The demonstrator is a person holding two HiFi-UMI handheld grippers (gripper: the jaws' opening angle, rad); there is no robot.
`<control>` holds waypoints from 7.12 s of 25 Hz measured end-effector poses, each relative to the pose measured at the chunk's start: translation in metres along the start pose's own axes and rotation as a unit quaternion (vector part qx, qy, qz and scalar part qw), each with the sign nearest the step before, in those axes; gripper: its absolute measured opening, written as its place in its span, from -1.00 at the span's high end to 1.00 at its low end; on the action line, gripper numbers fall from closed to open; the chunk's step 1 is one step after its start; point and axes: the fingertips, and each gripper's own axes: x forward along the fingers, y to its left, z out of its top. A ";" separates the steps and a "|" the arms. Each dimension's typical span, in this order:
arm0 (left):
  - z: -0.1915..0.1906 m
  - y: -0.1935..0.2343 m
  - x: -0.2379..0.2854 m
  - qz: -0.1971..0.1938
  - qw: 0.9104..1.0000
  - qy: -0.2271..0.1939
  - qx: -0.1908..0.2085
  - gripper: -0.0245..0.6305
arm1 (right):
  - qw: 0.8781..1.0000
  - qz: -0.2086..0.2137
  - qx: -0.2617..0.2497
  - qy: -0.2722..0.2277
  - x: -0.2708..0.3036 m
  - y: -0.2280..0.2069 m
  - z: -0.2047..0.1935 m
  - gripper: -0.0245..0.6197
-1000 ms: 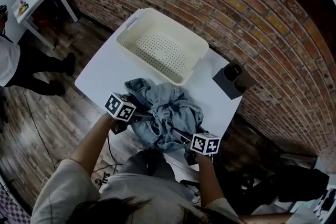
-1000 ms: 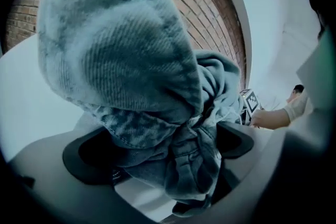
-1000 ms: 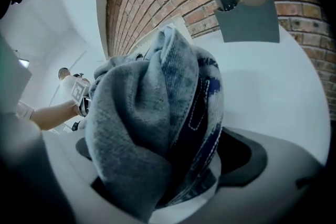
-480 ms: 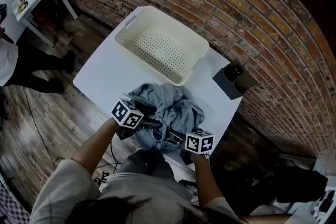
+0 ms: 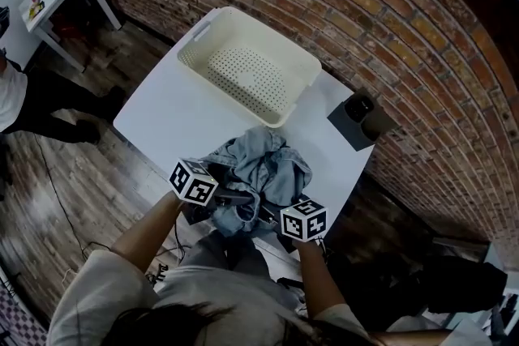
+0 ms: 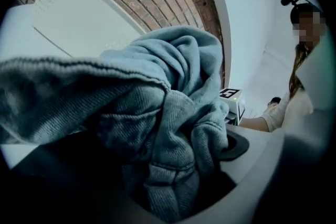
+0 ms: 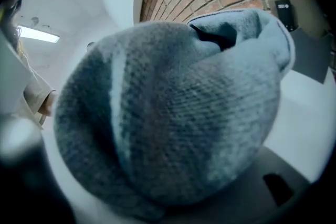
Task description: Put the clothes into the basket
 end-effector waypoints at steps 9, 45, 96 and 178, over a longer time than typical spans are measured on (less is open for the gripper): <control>0.035 -0.066 -0.027 -0.001 0.995 -0.063 0.071 -0.63 | 0.996 -0.023 -0.077 -0.044 -0.051 0.042 0.040 0.04; 0.300 -0.067 -0.122 0.048 0.932 -0.198 0.300 -0.63 | 0.936 -0.066 -0.281 -0.201 -0.053 0.046 0.323 0.04; 0.296 0.055 -0.101 0.235 0.949 -0.125 0.170 -0.67 | 0.960 -0.249 -0.018 -0.130 -0.006 -0.053 0.275 -0.39; 0.115 -0.237 -0.136 0.313 0.849 -0.312 0.291 0.90 | 0.896 -0.195 -0.225 -0.328 -0.184 0.188 0.161 0.90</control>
